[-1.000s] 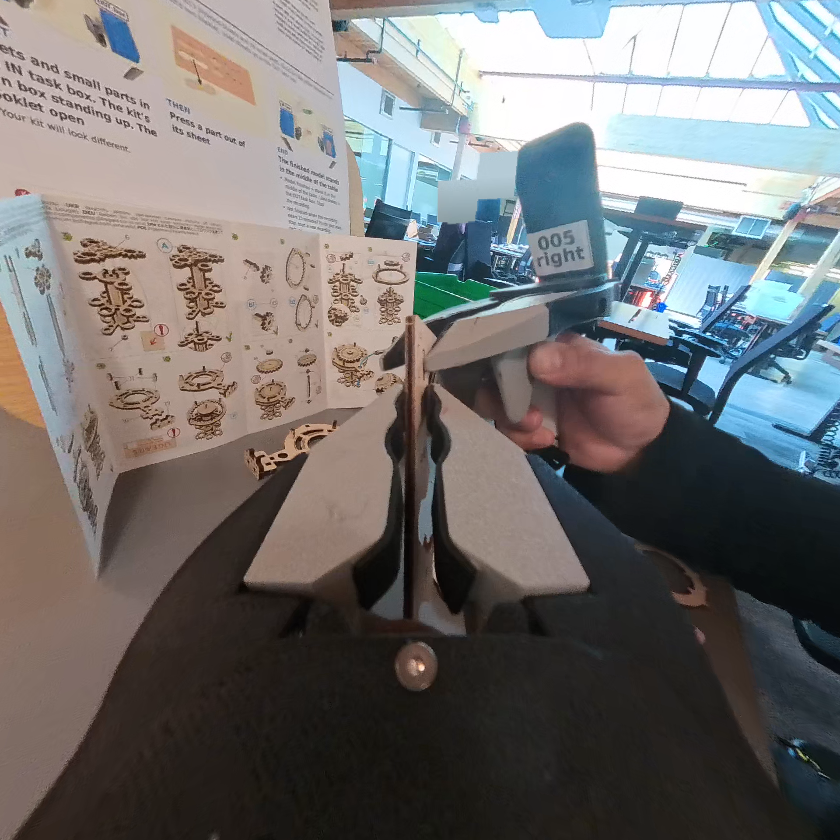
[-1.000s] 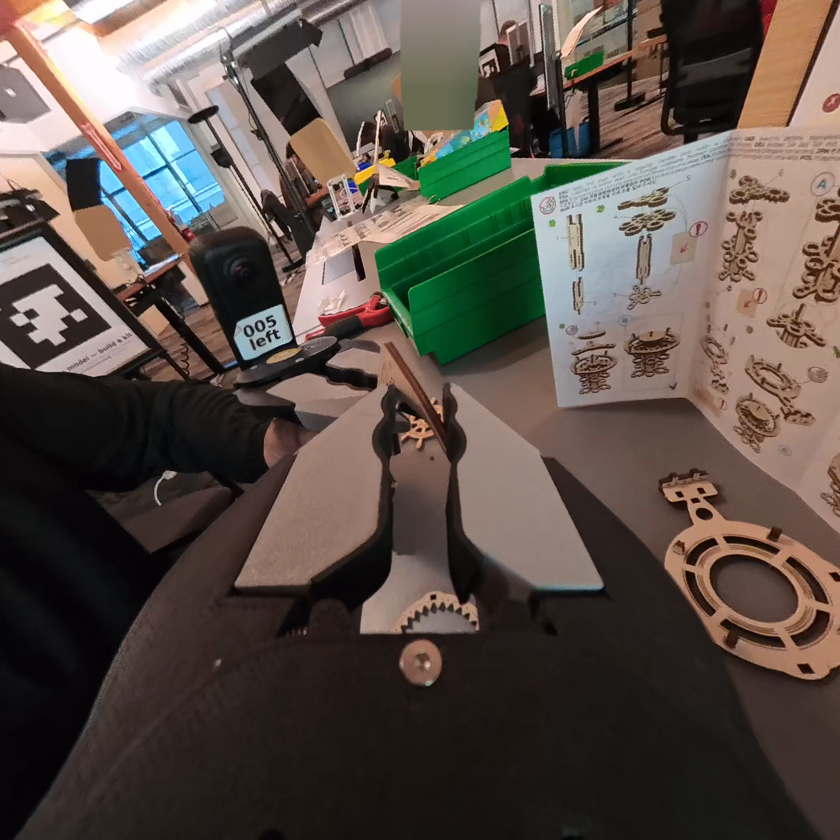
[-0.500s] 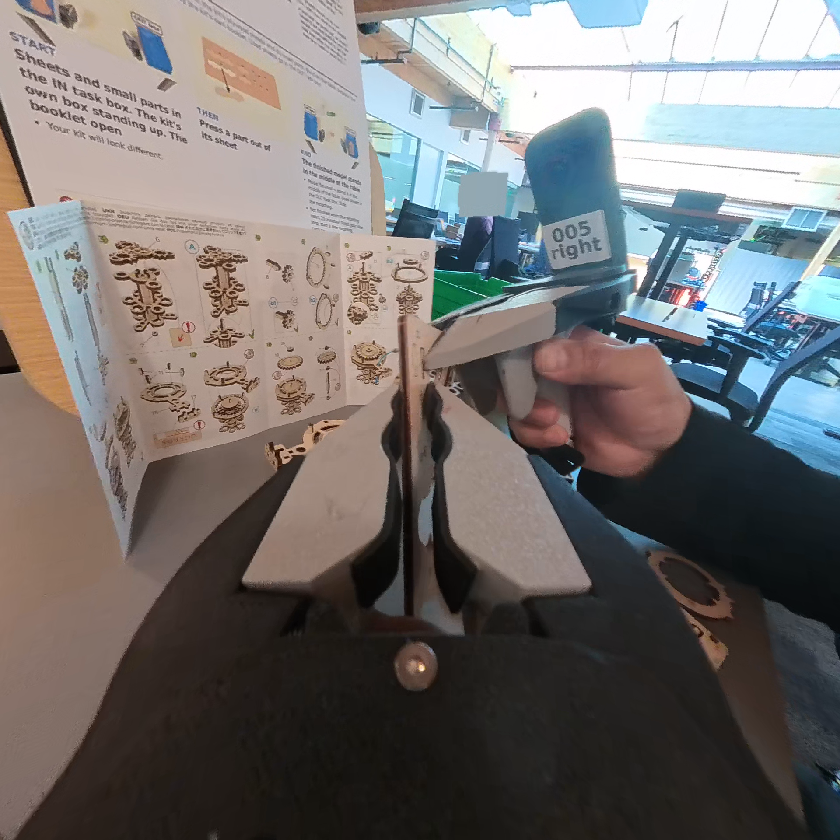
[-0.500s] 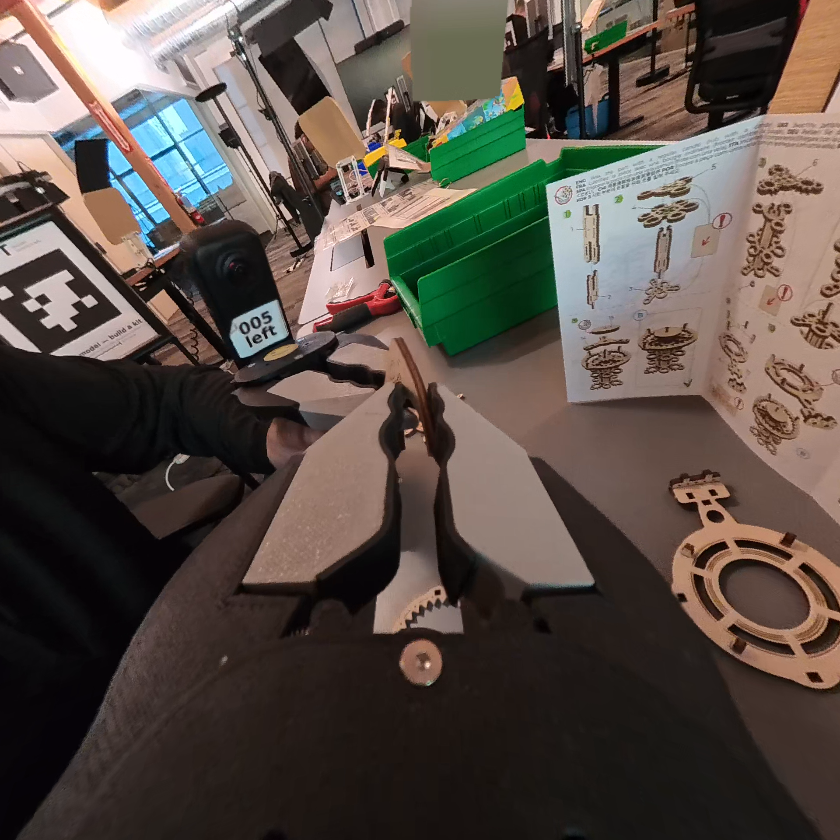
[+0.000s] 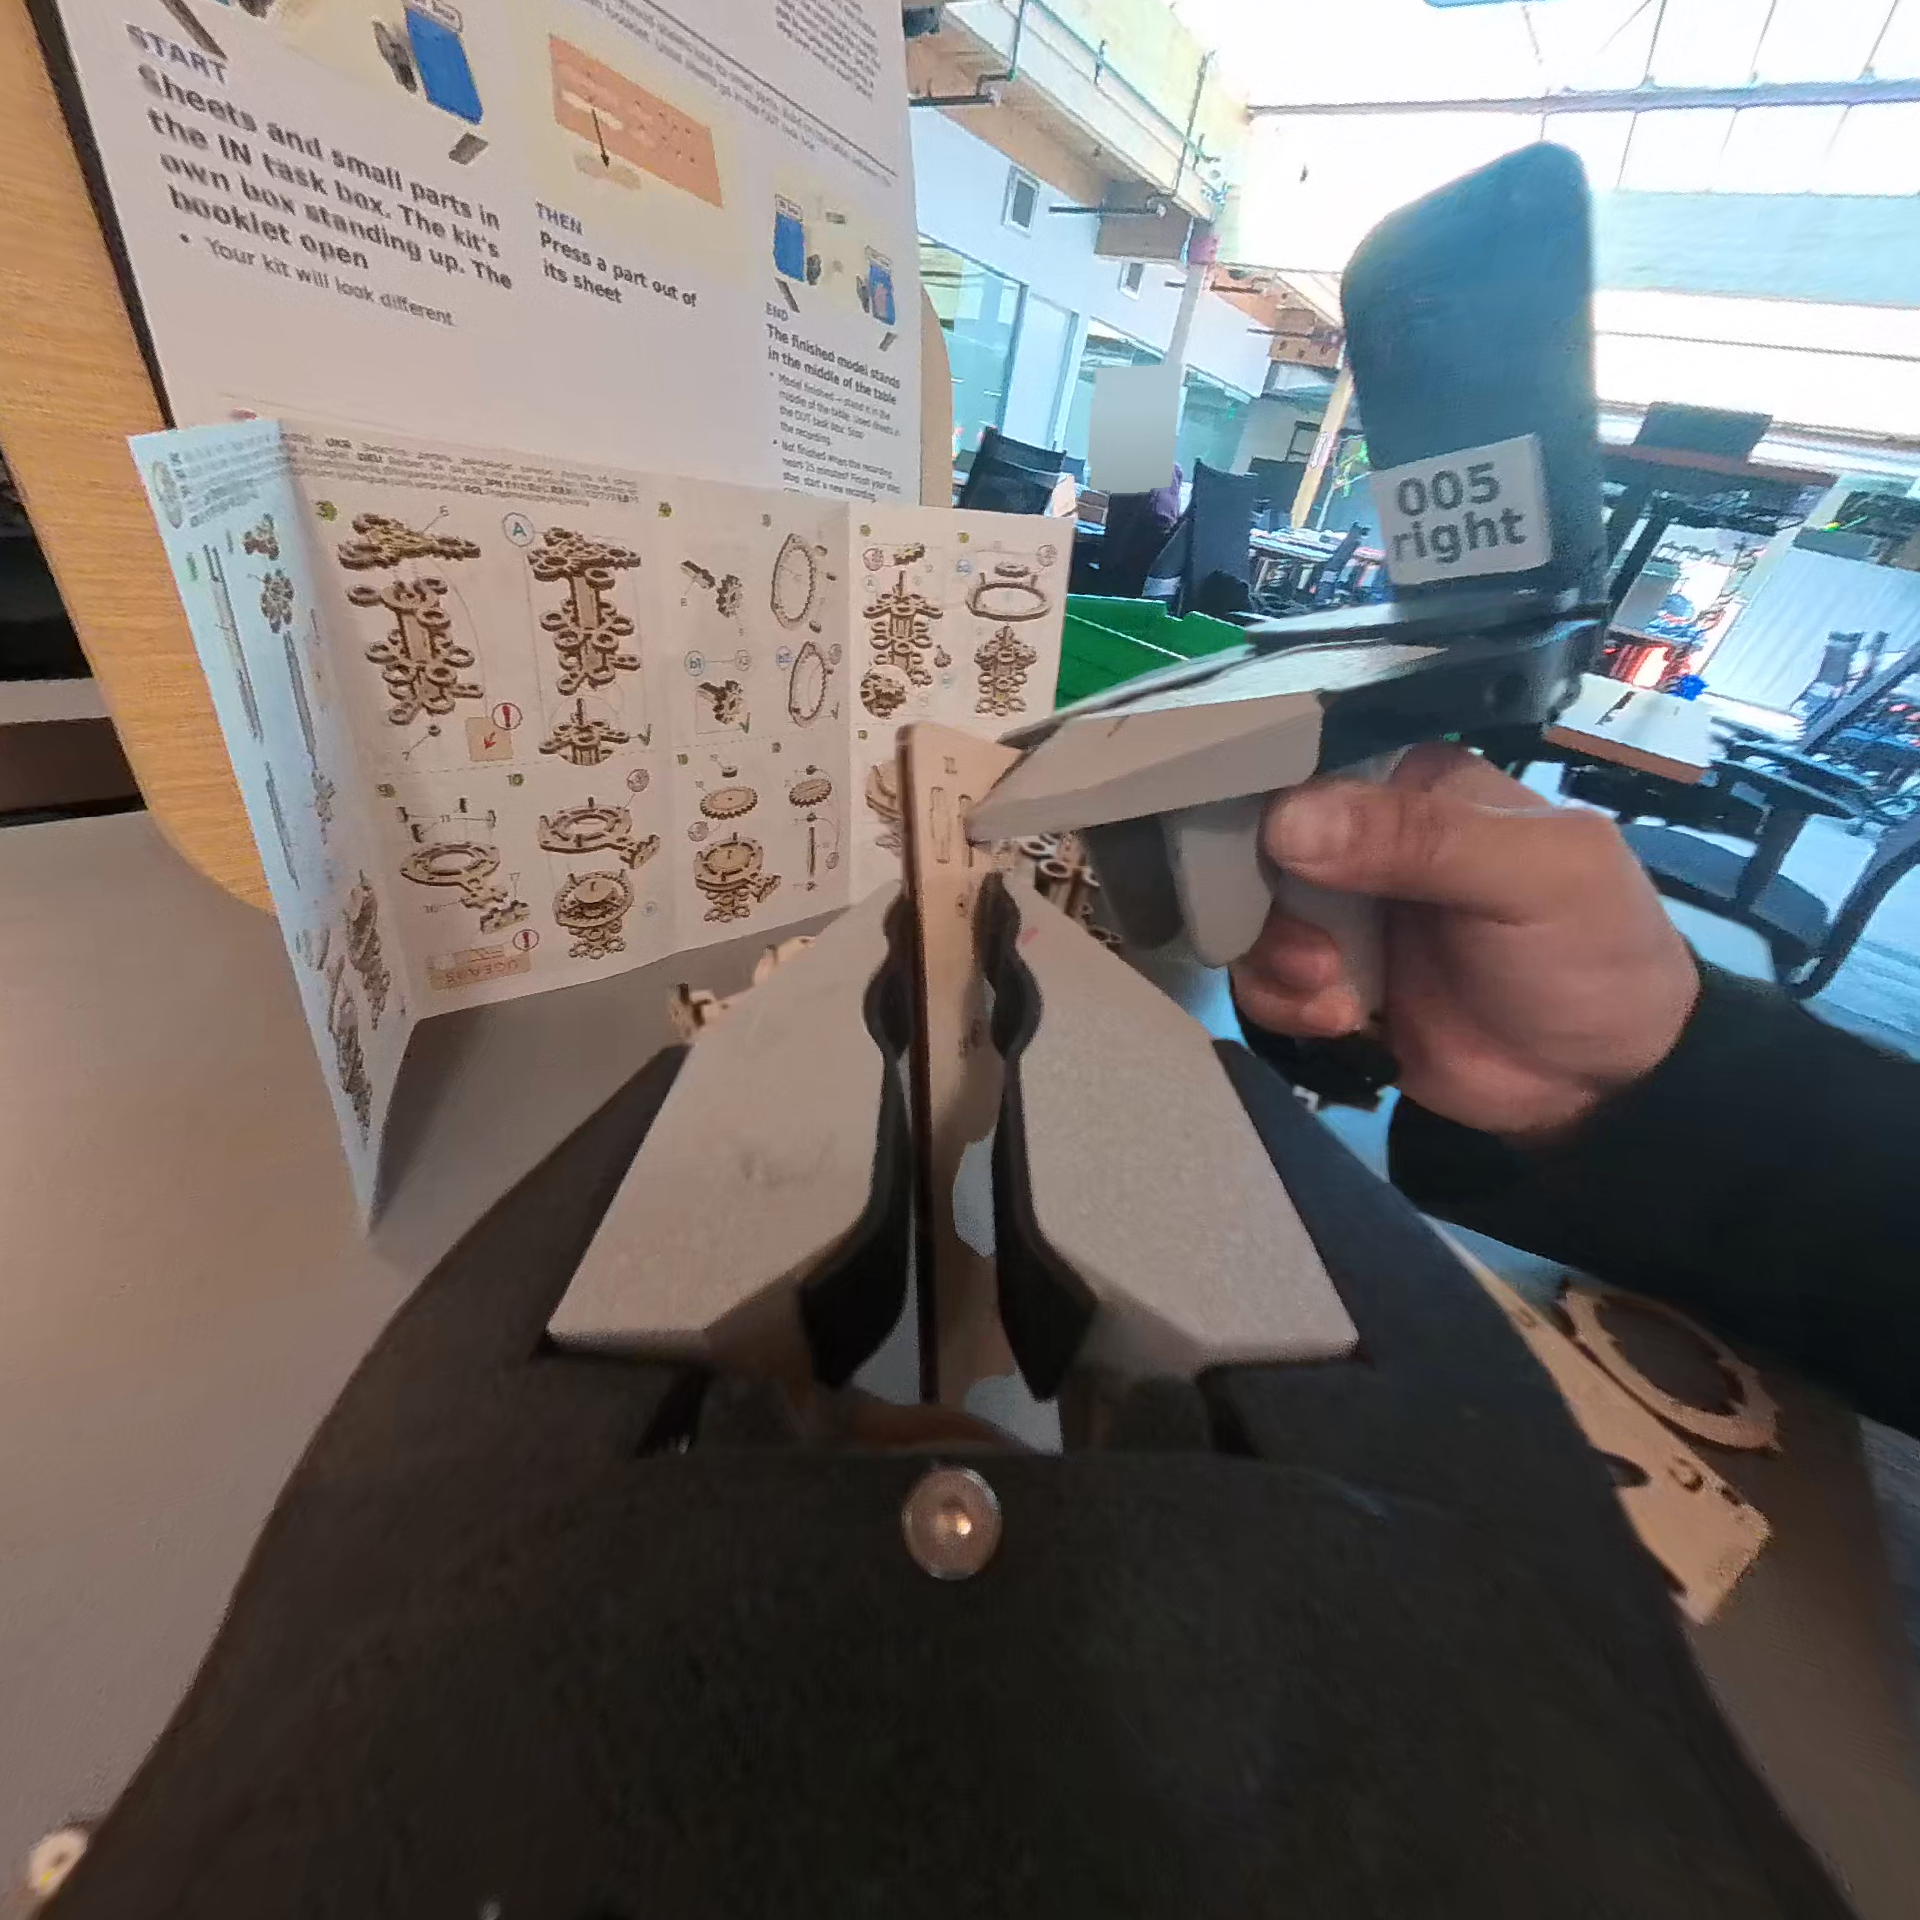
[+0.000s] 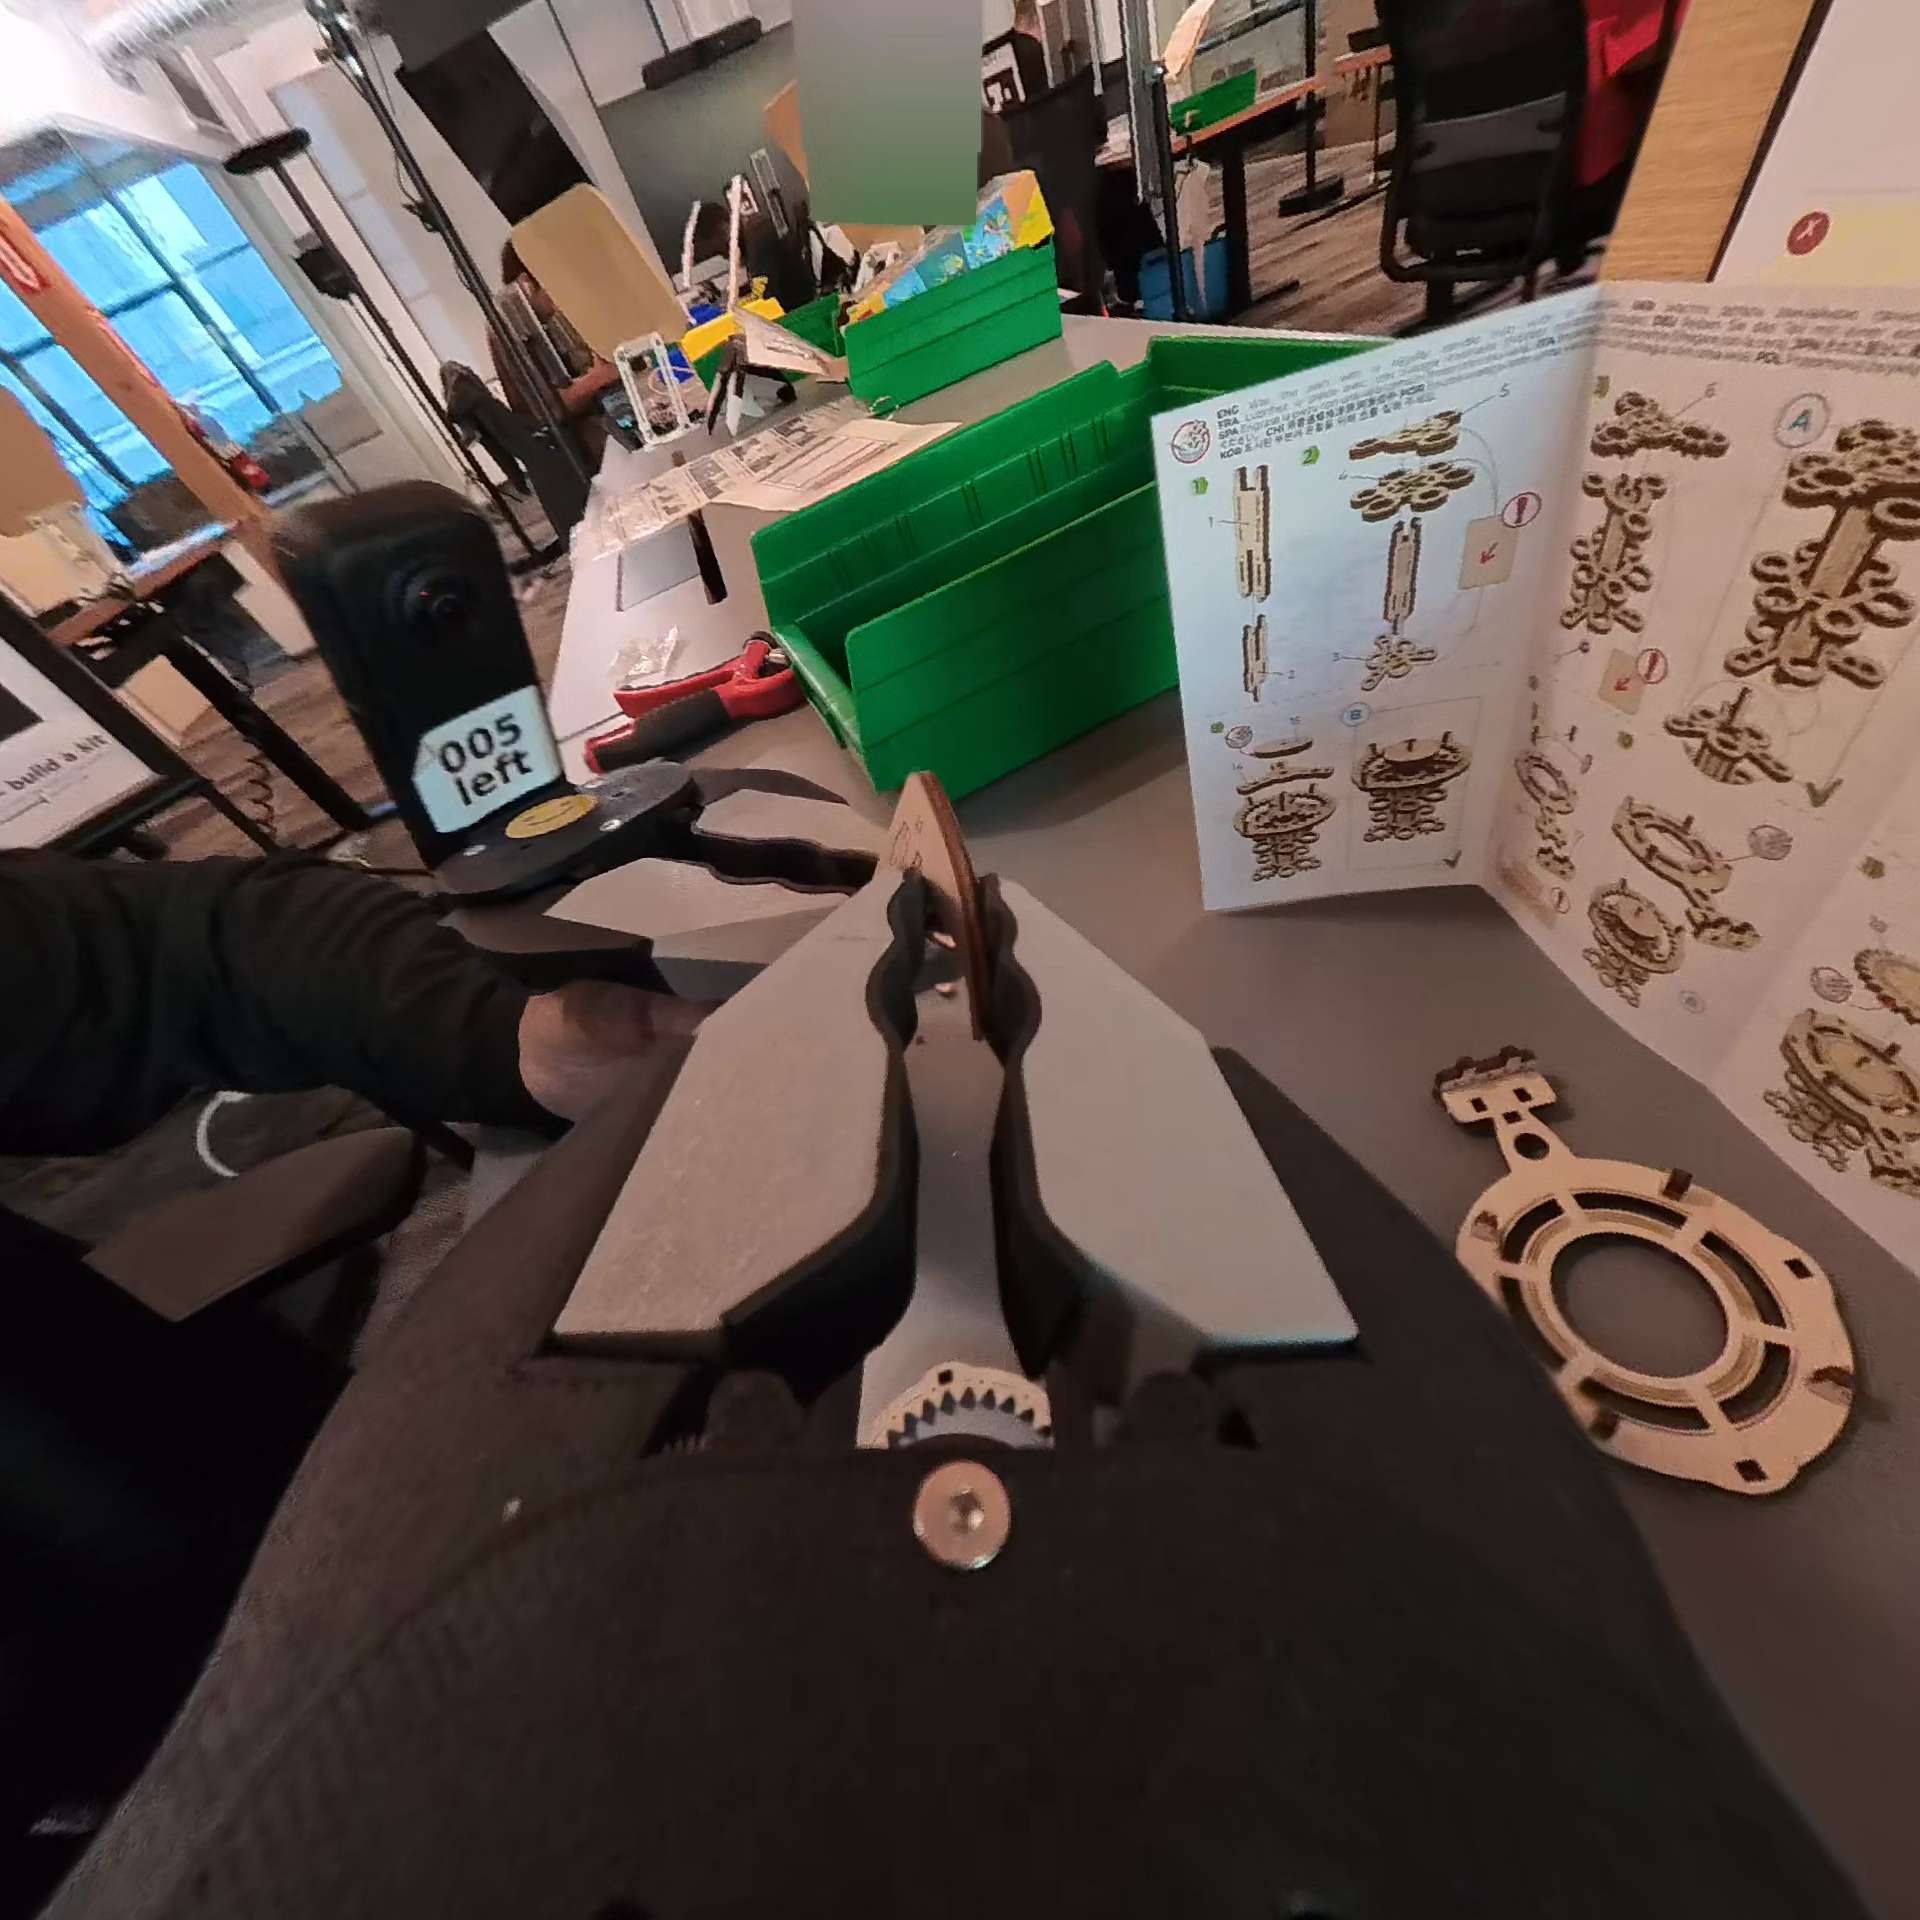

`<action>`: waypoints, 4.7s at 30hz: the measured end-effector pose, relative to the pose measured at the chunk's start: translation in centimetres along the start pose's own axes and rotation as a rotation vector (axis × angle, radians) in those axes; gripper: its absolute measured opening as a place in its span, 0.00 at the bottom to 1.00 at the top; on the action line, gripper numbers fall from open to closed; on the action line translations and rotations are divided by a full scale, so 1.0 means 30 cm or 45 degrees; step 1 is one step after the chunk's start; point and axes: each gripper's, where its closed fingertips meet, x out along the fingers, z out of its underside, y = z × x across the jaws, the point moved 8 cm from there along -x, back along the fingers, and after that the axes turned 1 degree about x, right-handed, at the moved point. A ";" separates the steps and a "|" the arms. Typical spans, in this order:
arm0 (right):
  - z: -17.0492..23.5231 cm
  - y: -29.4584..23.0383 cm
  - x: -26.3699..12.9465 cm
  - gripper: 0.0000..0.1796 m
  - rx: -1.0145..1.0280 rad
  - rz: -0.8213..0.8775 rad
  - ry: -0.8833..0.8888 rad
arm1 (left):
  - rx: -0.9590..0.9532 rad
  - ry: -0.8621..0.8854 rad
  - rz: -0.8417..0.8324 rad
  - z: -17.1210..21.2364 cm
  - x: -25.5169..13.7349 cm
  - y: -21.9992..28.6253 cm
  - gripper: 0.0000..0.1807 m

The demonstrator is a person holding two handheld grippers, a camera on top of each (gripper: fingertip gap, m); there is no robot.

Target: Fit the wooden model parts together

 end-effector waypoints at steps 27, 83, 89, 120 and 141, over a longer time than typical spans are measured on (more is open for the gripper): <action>-0.053 0.024 0.040 0.04 0.014 -0.129 -0.137 | 0.044 0.037 -0.064 -0.009 -0.007 -0.014 0.04; -0.032 0.004 -0.014 0.00 -0.039 -0.395 0.097 | -0.131 -0.004 0.313 -0.011 0.002 -0.012 0.00; -0.036 0.036 -0.027 0.08 0.028 -0.351 0.145 | -0.170 0.028 0.309 -0.019 -0.005 -0.025 0.00; -0.002 0.022 0.018 0.01 0.087 -0.446 0.189 | 0.320 -0.083 0.169 -0.029 -0.014 0.021 0.04; -0.024 -0.031 0.031 0.01 -0.129 -0.200 0.057 | 0.298 -0.150 0.157 -0.025 -0.013 -0.002 0.01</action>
